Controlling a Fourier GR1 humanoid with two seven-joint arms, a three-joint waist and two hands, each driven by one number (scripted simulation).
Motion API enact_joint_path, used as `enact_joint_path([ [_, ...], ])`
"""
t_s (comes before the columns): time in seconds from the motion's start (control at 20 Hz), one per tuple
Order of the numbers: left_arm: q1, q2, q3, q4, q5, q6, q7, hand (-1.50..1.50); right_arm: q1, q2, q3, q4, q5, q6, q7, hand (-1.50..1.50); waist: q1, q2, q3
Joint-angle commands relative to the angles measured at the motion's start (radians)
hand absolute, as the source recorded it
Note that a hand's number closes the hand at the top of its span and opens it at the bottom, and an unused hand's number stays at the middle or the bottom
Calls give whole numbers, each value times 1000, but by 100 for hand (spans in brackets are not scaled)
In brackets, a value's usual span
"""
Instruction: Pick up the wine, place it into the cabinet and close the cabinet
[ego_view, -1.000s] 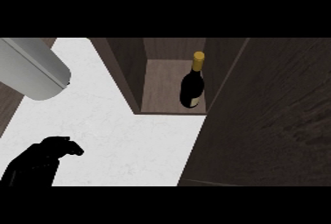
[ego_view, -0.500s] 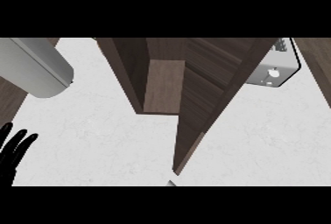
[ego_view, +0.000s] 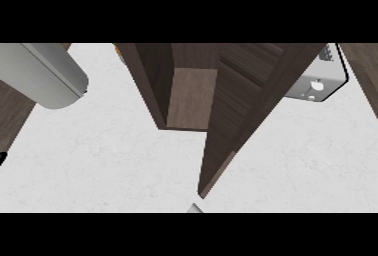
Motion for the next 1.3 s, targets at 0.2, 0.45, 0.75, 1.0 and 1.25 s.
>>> enact_joint_path([
  [0.2,80,88,95,43,46,-157,-3,-150,-278,147,-31,234,16,-185,-3,150,23,3,2],
  [0.45,104,69,131,92,42,-234,-5,-150,-453,151,-154,459,-38,-248,-52,150,17,11,3],
  [0.75,137,56,186,110,8,-252,1,-150,-649,154,-367,705,-242,-122,-137,150,11,15,5],
  [1.0,161,31,229,148,-8,-287,12,-150,-746,154,-445,934,-344,36,-256,150,13,18,5],
  [1.25,145,55,273,138,27,-298,67,-150,-777,147,-455,982,-560,348,-101,150,20,23,5],
])
